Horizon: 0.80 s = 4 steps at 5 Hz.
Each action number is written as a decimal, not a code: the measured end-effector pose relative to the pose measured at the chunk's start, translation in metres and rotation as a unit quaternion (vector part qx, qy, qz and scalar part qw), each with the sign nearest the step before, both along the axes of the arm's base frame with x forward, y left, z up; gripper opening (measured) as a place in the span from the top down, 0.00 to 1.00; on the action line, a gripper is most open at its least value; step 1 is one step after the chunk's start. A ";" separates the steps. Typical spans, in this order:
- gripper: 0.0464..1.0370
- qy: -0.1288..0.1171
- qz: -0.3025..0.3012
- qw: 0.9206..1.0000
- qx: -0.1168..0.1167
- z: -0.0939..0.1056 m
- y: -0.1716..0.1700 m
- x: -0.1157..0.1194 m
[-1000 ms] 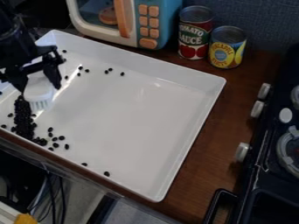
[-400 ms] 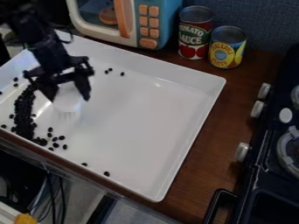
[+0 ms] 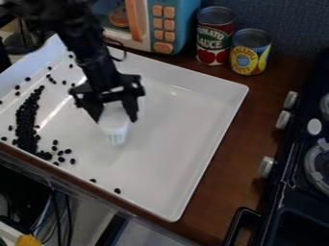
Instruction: Sweep into pile
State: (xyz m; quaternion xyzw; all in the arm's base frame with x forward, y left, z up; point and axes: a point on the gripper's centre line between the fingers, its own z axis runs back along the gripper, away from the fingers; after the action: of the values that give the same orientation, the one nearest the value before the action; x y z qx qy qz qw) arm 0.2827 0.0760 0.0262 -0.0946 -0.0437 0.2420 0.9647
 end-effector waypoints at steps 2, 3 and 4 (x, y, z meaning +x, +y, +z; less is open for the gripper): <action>0.29 -0.012 0.019 1.000 0.011 -0.011 -0.012 0.039; 0.29 -0.021 0.034 0.999 0.012 -0.013 -0.007 0.058; 0.29 -0.025 0.047 0.999 0.012 -0.013 -0.001 0.074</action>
State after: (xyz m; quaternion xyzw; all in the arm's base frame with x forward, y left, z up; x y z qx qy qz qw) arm 0.3569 0.0751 0.0132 -0.0871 -0.0753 0.2837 0.9520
